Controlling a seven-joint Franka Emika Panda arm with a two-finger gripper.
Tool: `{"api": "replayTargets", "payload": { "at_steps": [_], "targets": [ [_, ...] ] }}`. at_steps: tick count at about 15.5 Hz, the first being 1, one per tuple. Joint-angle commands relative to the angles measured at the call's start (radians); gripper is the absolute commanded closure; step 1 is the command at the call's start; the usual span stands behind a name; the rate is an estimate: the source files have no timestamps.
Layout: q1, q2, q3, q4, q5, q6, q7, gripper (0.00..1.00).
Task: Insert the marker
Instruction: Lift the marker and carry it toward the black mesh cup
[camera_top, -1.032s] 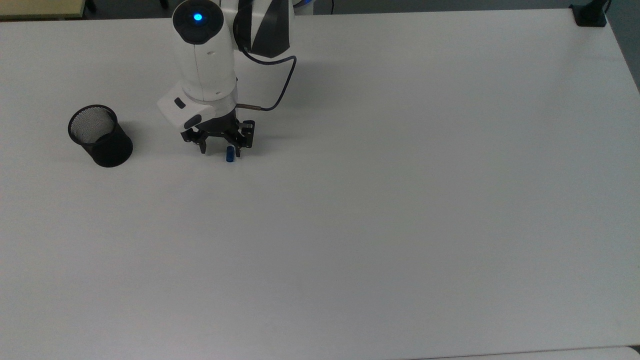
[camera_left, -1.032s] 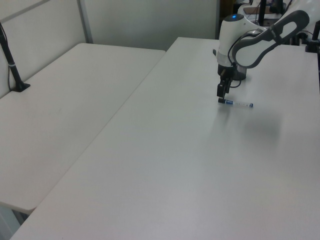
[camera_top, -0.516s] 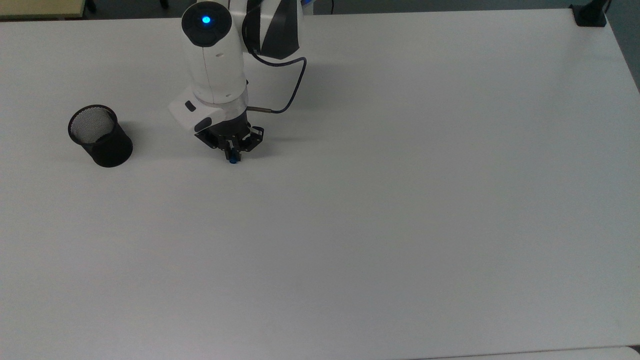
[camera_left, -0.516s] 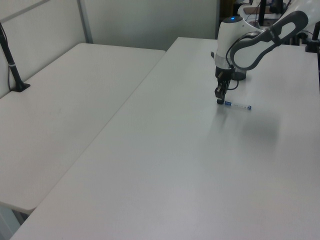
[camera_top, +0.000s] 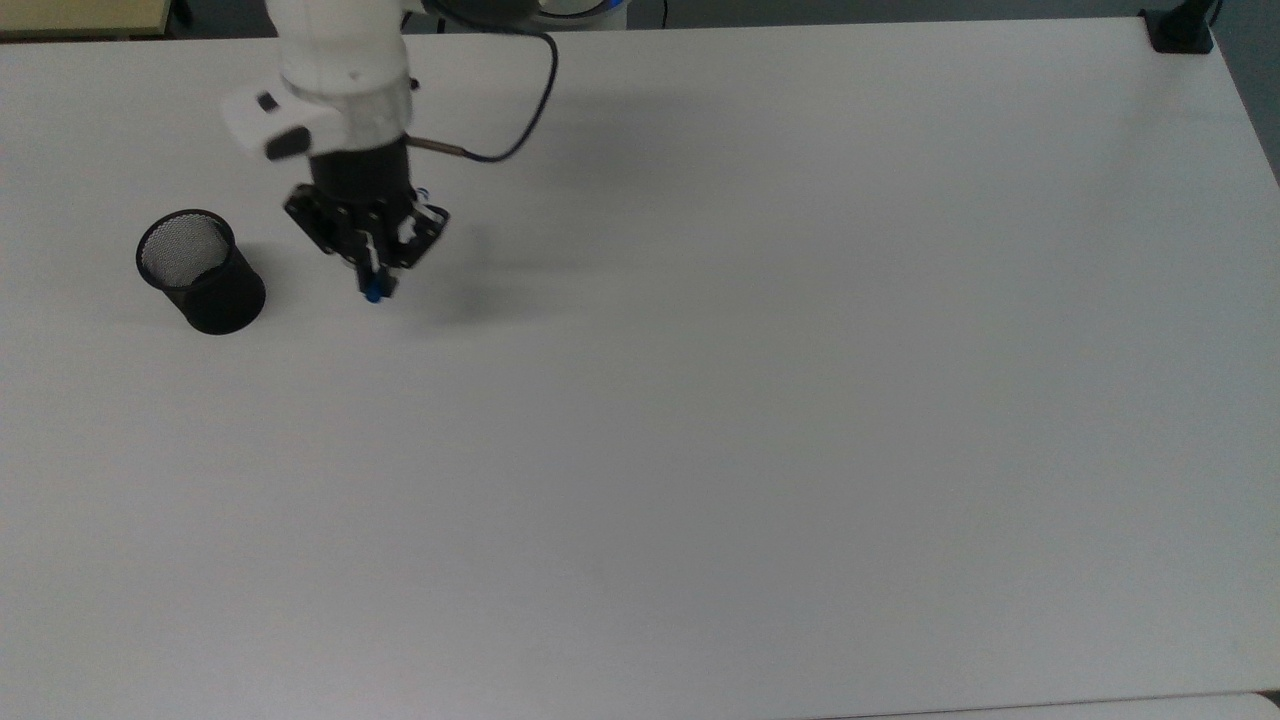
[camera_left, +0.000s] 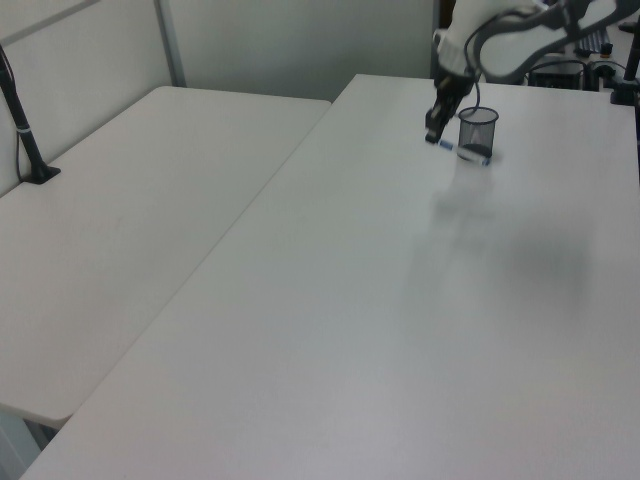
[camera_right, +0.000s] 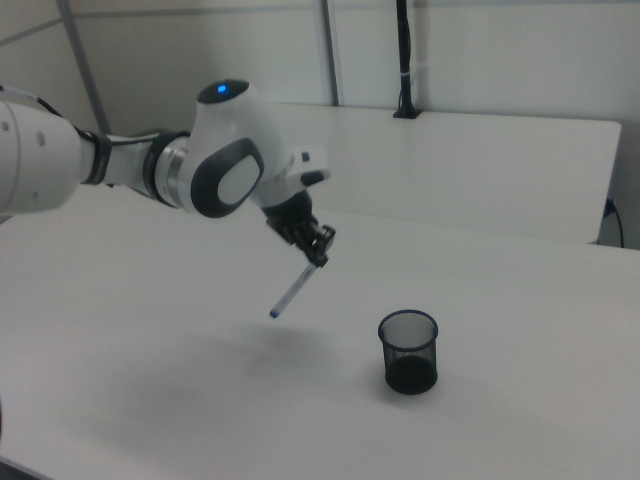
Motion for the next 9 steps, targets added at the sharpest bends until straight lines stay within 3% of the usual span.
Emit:
{"api": "replayTargets", "payload": {
  "at_steps": [1, 3, 5, 9],
  "targets": [
    [-0.079, -0.092, -0.027, -0.005, 0.015, 0.099, -0.046, 1.00],
    [-0.092, -0.103, -0.085, -0.037, 0.019, 0.266, -0.113, 1.00],
    [-0.099, -0.091, -0.127, -0.049, 0.079, 0.388, -0.184, 1.00],
    [-0.118, -0.038, -0.135, -0.049, 0.249, 0.486, -0.303, 1.00]
  ]
}}
